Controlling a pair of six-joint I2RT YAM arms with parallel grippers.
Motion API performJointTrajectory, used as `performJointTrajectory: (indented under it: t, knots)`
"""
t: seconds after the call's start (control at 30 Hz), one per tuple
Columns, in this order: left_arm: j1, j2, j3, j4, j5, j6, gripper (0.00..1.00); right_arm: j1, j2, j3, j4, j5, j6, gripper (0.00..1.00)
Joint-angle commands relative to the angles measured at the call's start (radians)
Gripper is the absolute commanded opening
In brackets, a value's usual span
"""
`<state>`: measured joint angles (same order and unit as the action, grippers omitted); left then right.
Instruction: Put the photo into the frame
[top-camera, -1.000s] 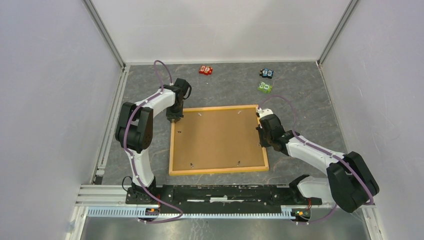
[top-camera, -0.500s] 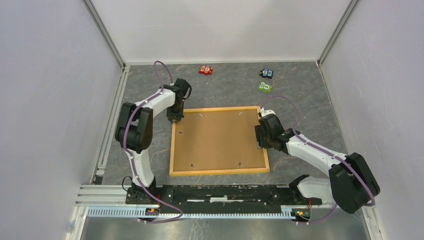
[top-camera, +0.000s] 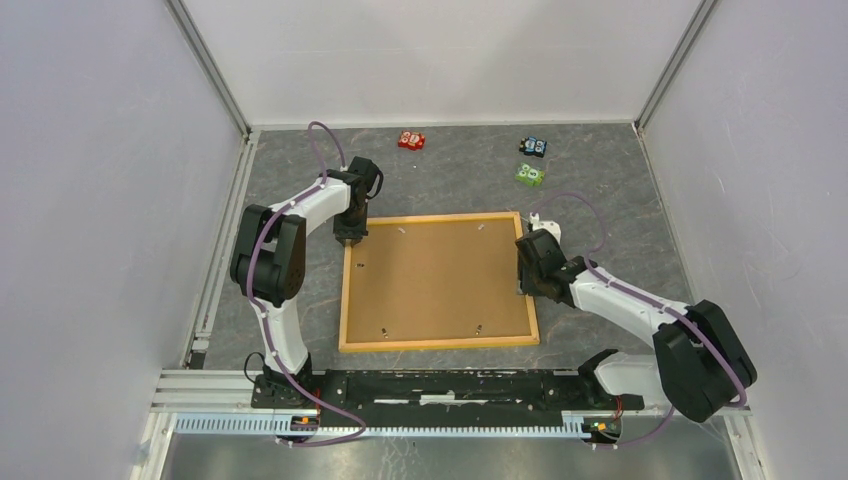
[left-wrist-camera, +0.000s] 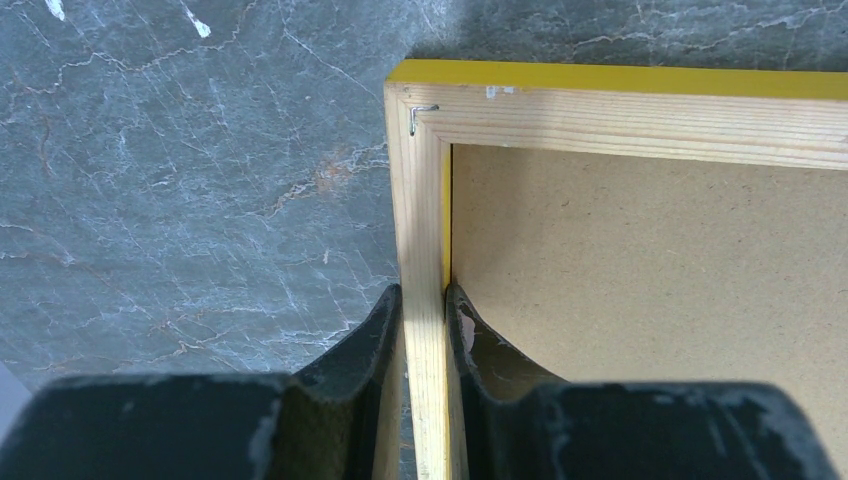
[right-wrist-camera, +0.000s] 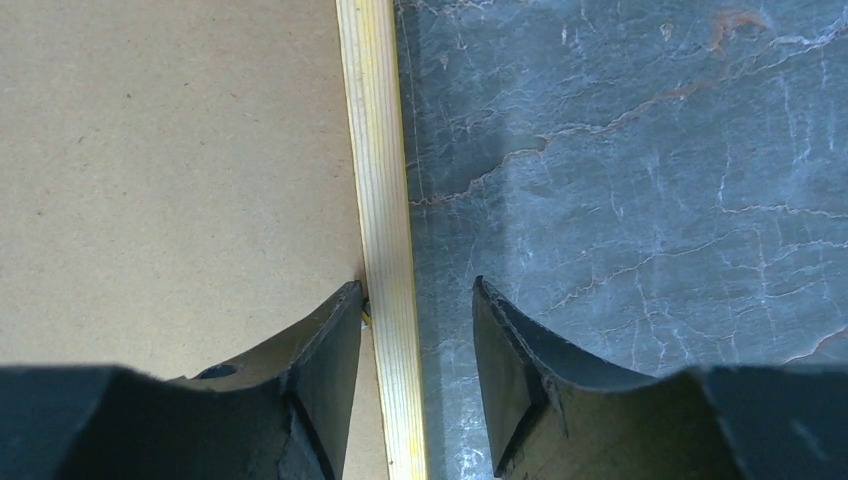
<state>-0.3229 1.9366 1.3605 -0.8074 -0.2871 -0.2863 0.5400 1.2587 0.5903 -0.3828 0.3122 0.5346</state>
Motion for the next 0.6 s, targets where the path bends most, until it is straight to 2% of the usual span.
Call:
performJointTrajectory:
  t: [0.0, 0.13, 0.4, 0.57]
  knots:
    - [-0.008, -0.041, -0.009, -0.010, 0.024, -0.007, 0.02, 0.006, 0.020, -0.010, -0.006, 0.034, 0.048, 0.49]
    - [-0.010, -0.041, -0.010, -0.010, 0.023, -0.007, 0.02, 0.022, 0.007, -0.023, -0.015, 0.013, 0.057, 0.48]
    - [-0.011, -0.039, -0.010, -0.009, 0.025, -0.007, 0.02, 0.034, 0.020, -0.050, -0.003, -0.001, 0.056, 0.53]
    - [-0.013, -0.044, -0.015, -0.010, 0.019, -0.008, 0.02, 0.033, 0.008, -0.079, 0.000, -0.005, 0.061, 0.44]
